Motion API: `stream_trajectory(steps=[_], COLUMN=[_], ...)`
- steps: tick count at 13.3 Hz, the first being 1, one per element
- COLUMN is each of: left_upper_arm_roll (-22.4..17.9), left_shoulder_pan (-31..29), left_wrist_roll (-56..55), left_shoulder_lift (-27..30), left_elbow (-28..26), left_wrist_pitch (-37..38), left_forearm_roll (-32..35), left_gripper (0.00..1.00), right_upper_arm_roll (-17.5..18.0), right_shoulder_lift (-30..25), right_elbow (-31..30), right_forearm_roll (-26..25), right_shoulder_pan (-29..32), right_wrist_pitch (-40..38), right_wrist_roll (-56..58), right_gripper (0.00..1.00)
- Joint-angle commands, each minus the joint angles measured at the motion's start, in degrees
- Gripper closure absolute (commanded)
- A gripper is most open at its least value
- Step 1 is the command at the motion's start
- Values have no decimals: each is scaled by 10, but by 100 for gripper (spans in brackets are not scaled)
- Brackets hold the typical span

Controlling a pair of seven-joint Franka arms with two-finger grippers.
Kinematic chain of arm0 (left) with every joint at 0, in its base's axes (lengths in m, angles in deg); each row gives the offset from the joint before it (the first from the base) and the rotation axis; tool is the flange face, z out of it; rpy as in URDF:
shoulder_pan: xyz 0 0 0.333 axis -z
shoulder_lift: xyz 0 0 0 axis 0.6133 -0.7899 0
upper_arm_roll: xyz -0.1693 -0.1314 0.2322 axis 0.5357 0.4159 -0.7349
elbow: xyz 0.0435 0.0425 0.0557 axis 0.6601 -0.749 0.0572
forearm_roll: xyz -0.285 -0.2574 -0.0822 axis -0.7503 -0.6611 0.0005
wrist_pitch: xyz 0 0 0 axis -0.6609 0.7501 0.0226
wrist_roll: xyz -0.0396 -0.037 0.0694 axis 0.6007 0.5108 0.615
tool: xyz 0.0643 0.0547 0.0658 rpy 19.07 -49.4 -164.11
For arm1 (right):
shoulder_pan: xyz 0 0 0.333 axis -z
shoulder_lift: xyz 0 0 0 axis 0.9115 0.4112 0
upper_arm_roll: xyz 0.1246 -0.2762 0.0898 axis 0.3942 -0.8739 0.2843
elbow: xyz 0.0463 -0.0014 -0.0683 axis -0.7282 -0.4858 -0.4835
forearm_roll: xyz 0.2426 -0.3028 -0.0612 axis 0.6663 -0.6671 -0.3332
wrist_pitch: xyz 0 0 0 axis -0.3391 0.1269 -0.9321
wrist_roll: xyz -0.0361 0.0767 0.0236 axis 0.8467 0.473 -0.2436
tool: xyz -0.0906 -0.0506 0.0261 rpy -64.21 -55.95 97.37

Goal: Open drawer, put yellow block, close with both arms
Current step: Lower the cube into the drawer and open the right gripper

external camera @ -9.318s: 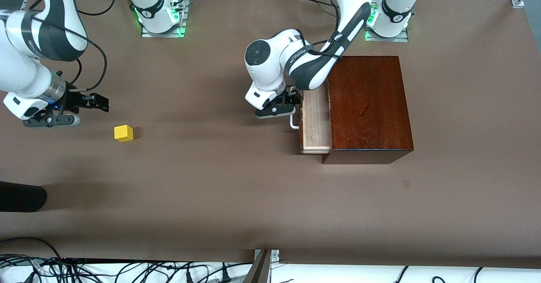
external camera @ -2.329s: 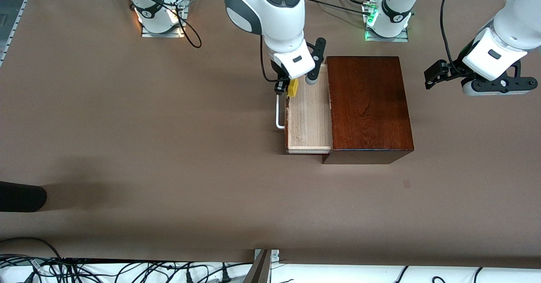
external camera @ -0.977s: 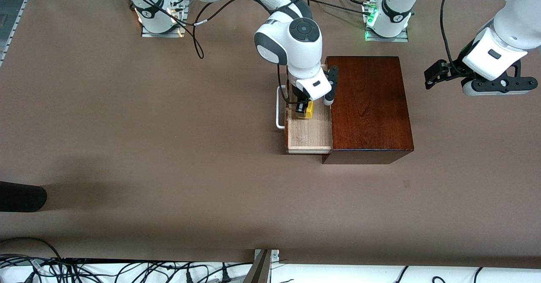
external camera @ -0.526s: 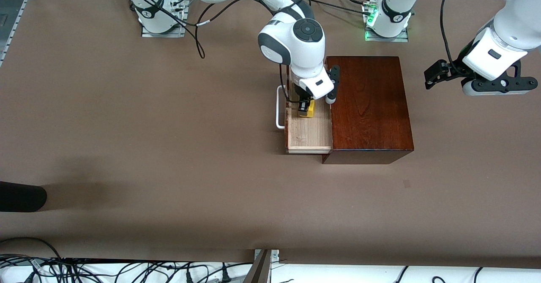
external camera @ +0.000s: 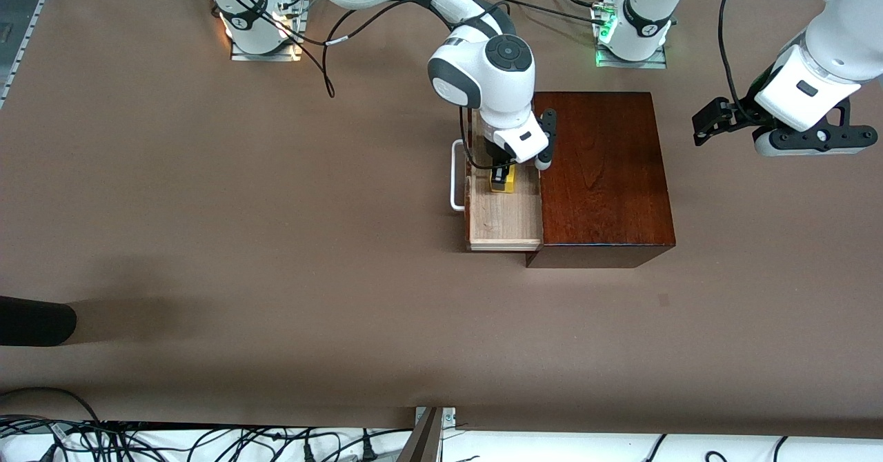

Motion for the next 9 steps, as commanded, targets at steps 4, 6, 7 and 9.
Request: stream_trajectory(steps=[4,6,7,9], left_upper_arm_roll=[2,3,3,3], left_shoulder_pan=[0,0,0,0], left_wrist_roll=[2,2,2,2], left_shoulder_lift=[-9,-9,-8,-9], left_elbow=[18,18,18,18], left_wrist_pitch=[6,6,6,6], left_forearm_roll=[11,11,11,11], left_gripper=[0,0,0,0], right_upper_arm_roll=[-14,-17,-17,-16], right_shoulder_lift=[13,10,4,-3], right_elbow=[21,22,22,40], right_forearm_roll=[-12,-12,-12,-11], right_shoulder_pan=[-7,-7,-7,-7], right_wrist_pitch=[-13,-36,-44,-68], right_wrist_roll=[-5,-2,-2,-1], right_gripper=[0,0,0,0])
